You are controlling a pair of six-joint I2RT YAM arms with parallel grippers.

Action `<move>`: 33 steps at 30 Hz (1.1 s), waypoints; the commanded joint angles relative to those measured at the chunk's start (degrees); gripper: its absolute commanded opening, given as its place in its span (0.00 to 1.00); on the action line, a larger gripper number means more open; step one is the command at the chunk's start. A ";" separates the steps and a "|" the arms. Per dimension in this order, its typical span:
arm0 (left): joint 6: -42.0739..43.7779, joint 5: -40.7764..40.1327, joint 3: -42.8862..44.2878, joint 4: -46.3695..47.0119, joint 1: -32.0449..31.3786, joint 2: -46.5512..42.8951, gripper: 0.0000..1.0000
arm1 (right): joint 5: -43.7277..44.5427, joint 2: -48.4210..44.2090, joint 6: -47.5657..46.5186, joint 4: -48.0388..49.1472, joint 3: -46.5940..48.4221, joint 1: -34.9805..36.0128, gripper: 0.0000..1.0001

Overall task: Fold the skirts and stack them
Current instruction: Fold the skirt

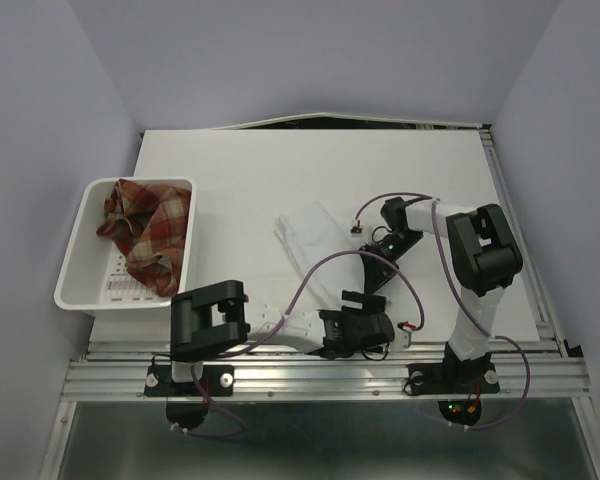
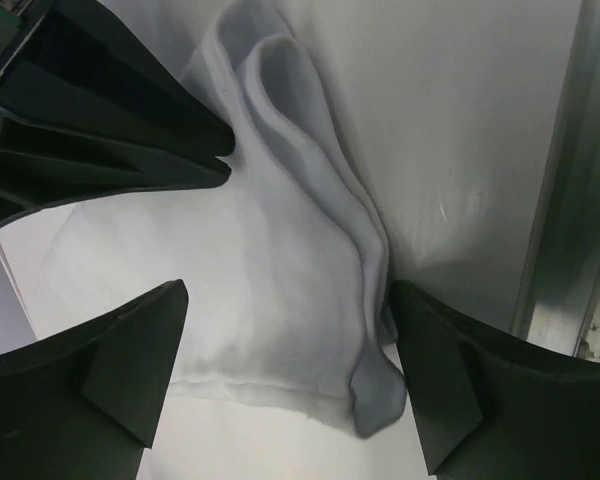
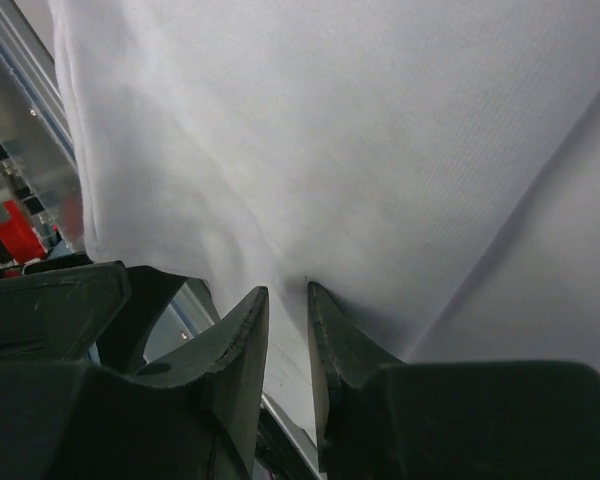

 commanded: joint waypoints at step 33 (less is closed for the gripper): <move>-6.78 32.97 3.26 -23.41 5.41 -16.29 0.00 | 5.49 6.71 6.53 1.06 33.33 1.62 0.59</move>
